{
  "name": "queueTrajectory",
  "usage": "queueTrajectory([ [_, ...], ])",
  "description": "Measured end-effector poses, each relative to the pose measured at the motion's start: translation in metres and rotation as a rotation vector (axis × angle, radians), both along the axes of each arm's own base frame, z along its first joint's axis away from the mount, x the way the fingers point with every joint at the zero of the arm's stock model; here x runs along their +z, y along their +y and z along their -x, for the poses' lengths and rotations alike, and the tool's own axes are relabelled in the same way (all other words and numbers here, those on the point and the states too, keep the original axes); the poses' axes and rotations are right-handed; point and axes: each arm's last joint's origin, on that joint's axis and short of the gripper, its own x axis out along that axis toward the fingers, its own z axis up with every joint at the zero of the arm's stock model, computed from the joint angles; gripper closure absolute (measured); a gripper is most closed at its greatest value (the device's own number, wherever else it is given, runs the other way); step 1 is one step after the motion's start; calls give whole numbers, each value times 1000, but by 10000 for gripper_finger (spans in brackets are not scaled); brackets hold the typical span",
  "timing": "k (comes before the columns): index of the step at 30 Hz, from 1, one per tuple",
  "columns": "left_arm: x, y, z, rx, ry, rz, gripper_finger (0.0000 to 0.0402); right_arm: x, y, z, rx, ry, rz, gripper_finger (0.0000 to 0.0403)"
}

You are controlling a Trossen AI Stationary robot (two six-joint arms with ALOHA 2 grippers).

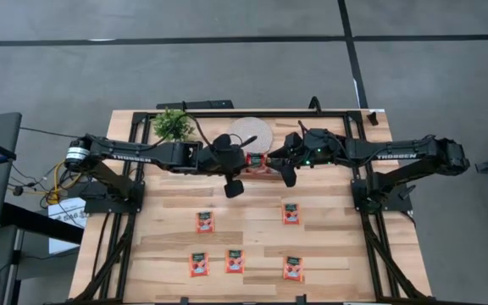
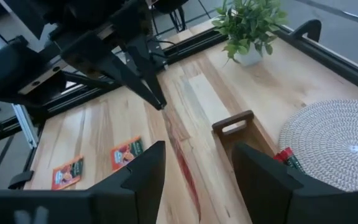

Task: Pick & Place Tea
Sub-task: Put the red tea bag into the middle section of the wooden organizer

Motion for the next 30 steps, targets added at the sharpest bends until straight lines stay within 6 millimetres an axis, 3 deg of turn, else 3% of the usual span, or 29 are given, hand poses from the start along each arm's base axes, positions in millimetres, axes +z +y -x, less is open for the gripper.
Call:
queueTrajectory([
  [11,-2,-1,-9,-27,-45,18,401,2,0,-1,4,-22,11,228],
  [30,-6,-1,-15,-37,-61,26,401,-1,-3,1,-6,8,8,283],
])
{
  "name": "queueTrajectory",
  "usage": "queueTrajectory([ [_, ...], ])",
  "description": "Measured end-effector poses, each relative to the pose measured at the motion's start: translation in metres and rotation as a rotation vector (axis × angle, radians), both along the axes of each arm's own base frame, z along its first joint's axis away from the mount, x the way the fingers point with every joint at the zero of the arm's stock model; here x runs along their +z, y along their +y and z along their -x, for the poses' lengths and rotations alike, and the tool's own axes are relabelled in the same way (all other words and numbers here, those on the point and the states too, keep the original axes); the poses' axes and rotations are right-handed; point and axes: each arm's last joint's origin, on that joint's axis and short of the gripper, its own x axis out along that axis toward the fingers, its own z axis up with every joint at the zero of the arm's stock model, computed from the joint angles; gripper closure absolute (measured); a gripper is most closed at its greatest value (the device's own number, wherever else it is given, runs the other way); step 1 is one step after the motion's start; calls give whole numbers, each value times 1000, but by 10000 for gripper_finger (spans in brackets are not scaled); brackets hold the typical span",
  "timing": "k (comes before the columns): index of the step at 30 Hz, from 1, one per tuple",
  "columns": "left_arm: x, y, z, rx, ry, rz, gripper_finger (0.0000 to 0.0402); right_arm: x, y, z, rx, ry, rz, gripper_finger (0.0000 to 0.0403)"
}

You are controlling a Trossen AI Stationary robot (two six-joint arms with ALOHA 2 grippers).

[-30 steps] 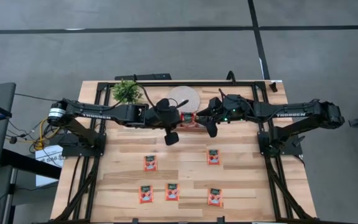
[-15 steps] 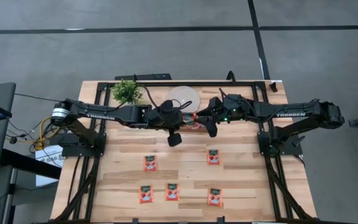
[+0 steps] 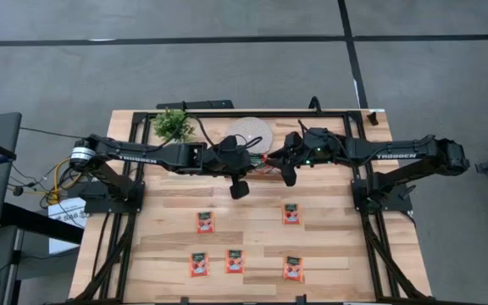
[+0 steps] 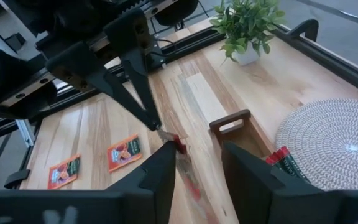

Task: Pick & Place Tea
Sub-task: Put the red tea bag into the middle section of the wooden organizer

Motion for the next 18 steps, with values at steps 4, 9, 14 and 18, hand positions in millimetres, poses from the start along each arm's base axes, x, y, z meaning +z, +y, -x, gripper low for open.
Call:
queueTrajectory([
  [4,0,0,0,-5,0,3,401,1,-2,0,-3,-5,14,306],
  [9,0,2,0,0,1,5,401,1,-1,0,29,-7,8,343],
  [14,0,6,0,10,0,7,401,1,0,0,73,-10,-10,381],
  [18,0,6,0,9,0,9,401,1,0,0,85,-11,-15,400],
])
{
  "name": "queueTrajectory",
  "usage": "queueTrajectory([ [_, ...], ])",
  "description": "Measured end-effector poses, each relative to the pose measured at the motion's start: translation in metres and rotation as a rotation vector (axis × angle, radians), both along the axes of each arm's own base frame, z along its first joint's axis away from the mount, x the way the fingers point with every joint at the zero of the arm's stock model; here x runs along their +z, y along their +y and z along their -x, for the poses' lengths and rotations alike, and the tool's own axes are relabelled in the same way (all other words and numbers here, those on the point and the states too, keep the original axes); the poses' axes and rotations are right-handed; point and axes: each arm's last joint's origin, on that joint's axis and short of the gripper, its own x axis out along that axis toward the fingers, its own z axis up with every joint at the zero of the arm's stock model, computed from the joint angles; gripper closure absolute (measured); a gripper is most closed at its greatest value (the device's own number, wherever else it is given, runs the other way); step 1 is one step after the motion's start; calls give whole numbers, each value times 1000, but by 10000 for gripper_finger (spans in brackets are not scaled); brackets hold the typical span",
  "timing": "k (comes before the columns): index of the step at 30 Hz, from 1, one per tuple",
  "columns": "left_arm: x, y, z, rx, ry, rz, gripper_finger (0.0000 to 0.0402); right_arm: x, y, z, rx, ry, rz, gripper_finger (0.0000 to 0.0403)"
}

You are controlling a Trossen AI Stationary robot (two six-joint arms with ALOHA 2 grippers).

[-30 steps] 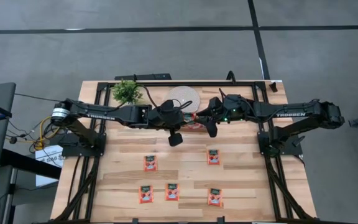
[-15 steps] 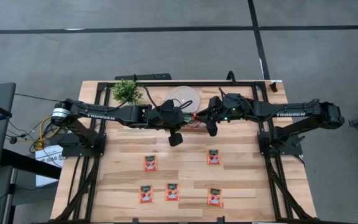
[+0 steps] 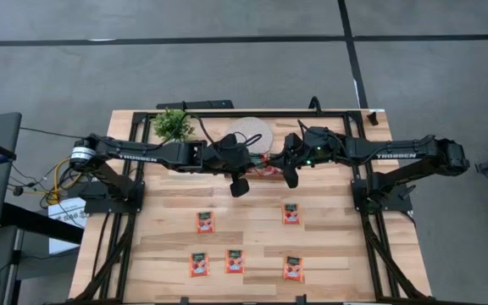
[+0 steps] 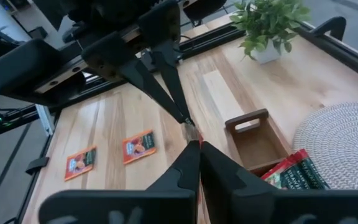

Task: Pick & Place Tea
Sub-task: Put the red tea bag into the middle section of the wooden organizer

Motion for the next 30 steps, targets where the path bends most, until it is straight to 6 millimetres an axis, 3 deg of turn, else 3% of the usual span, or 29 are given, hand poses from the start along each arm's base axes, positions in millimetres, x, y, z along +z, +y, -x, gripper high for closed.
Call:
queueTrajectory([
  [18,0,0,0,7,-1,-5,395,0,-1,0,10,-1,-55,403],
  [30,0,0,1,18,14,-15,287,-1,-2,1,-38,9,-38,403],
])
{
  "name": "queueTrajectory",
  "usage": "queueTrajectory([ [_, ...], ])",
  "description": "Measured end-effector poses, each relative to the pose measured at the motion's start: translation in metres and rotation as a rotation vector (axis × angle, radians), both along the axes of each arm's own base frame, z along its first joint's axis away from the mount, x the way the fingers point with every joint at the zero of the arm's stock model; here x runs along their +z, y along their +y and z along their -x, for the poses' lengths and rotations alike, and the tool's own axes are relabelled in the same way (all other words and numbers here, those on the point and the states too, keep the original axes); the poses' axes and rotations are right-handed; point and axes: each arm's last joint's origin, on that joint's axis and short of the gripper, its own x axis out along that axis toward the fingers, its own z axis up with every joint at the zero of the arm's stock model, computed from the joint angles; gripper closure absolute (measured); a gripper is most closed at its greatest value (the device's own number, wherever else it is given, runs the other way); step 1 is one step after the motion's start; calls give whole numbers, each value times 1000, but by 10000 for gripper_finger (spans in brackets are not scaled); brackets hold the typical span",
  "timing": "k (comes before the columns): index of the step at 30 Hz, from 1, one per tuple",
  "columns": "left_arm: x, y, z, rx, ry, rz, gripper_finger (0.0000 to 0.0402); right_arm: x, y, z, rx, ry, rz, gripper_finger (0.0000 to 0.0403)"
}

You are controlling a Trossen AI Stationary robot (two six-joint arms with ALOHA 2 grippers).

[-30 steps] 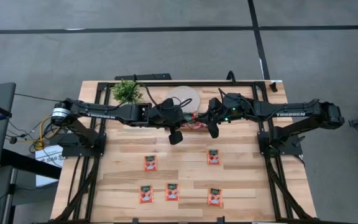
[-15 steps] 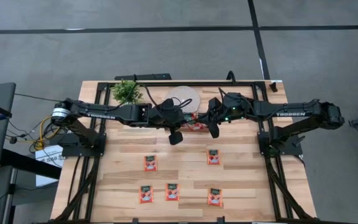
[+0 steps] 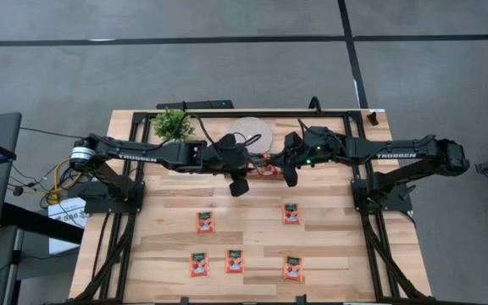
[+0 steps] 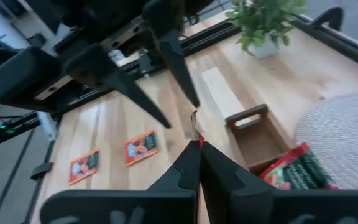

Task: Pick & Place Tea
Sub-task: Put the red tea bag into the middle section of the wooden organizer

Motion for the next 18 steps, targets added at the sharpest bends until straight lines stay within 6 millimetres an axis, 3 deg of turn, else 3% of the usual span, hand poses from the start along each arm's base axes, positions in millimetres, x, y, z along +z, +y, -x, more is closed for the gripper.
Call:
queueTrajectory([
  [8,0,4,29,143,197,-64,259,-10,-4,2,-170,20,21,403],
  [18,-13,6,52,284,417,-87,259,-40,-7,1,-294,-143,-21,403],
])
